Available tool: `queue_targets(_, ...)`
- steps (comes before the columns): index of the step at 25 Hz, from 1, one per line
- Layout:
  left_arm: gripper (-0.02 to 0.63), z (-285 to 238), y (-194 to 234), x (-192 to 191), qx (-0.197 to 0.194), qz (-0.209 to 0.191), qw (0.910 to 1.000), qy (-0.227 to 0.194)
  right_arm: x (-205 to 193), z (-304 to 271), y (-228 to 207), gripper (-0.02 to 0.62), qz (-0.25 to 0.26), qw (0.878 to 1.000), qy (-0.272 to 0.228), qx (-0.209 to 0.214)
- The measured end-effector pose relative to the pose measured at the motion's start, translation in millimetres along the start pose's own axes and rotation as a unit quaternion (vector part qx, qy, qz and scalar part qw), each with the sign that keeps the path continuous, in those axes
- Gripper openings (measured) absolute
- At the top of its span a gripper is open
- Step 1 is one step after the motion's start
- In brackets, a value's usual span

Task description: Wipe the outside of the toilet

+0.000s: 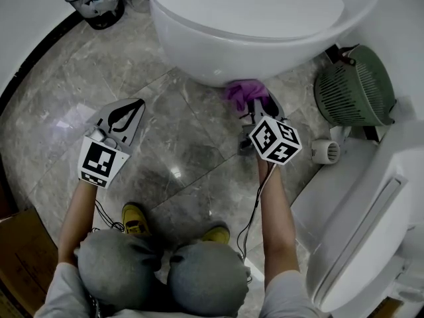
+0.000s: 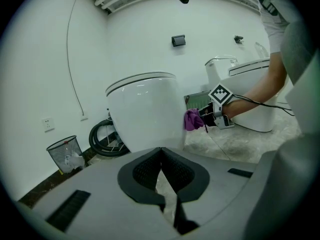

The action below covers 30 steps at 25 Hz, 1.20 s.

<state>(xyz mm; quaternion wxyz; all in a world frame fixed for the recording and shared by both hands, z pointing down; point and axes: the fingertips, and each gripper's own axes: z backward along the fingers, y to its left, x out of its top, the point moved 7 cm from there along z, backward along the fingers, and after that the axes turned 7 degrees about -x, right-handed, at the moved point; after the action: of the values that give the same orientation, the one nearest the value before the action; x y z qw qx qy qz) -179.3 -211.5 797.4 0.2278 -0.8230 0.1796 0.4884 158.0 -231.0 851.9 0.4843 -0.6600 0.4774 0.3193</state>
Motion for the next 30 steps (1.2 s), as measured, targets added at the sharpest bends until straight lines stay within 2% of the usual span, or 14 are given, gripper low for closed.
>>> queue_targets(8,0.017,-0.4,3.2,0.0,0.002,-0.004,1.0000,-0.001,-4.6,-10.3,-22.6,0.098,-0.036,0.999,0.011,-0.037)
queue_targets(14,0.017,-1.0,2.2,-3.9,0.002,0.002,1.0000,0.005,-1.5,-13.6,-26.1,0.097,-0.004,0.998,0.023,-0.056)
queue_targets(19,0.017,-0.2,2.3,-1.5,0.001,0.002,1.0000,-0.001,6.3,-12.4,-26.9,0.094,0.036,0.994,0.036,-0.101)
queue_targets(22,0.017,1.7,2.0,-0.8,0.002,0.003,1.0000,-0.002,11.2,-3.7,-34.3,0.089,0.051,0.990,0.025,-0.131)
queue_targets(26,0.017,3.9,1.9,3.4,-0.001,0.001,1.0000,-0.007,12.2,15.2,-53.3,0.087,0.050,0.983,0.021,-0.173)
queue_targets(30,0.017,0.0,5.4,13.6,-0.004,0.014,0.9998,-0.017,13.6,32.7,-56.9,0.087,0.032,0.984,0.017,-0.172)
